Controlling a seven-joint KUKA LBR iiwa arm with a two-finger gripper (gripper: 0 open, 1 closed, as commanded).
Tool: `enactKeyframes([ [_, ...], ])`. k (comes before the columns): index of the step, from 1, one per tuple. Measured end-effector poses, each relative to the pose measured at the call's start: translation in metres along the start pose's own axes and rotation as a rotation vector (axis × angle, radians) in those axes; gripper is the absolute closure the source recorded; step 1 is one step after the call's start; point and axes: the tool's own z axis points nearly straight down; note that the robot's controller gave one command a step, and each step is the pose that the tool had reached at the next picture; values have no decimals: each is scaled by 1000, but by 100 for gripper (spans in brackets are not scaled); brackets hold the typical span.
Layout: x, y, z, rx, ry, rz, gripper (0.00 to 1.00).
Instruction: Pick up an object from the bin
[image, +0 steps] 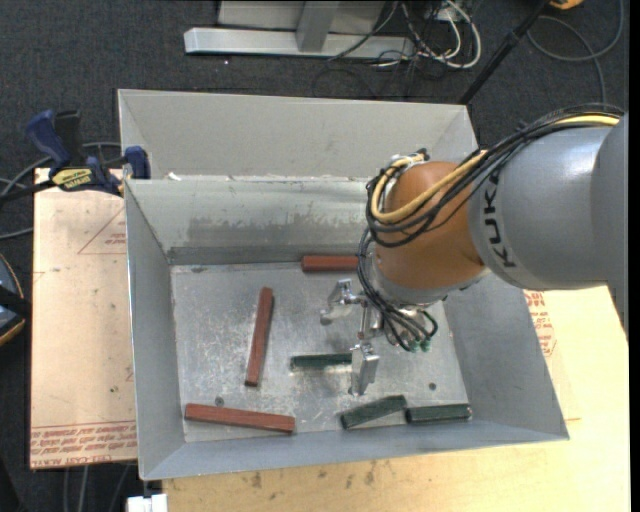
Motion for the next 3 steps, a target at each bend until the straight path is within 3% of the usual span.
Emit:
enactKeyframes([
  [1,-12,-7,46,-1,-20,65,100],
  [2,-12,-7,46,-1,-20,65,100],
  [3,-18,-8,-108,1,-2,74,100],
])
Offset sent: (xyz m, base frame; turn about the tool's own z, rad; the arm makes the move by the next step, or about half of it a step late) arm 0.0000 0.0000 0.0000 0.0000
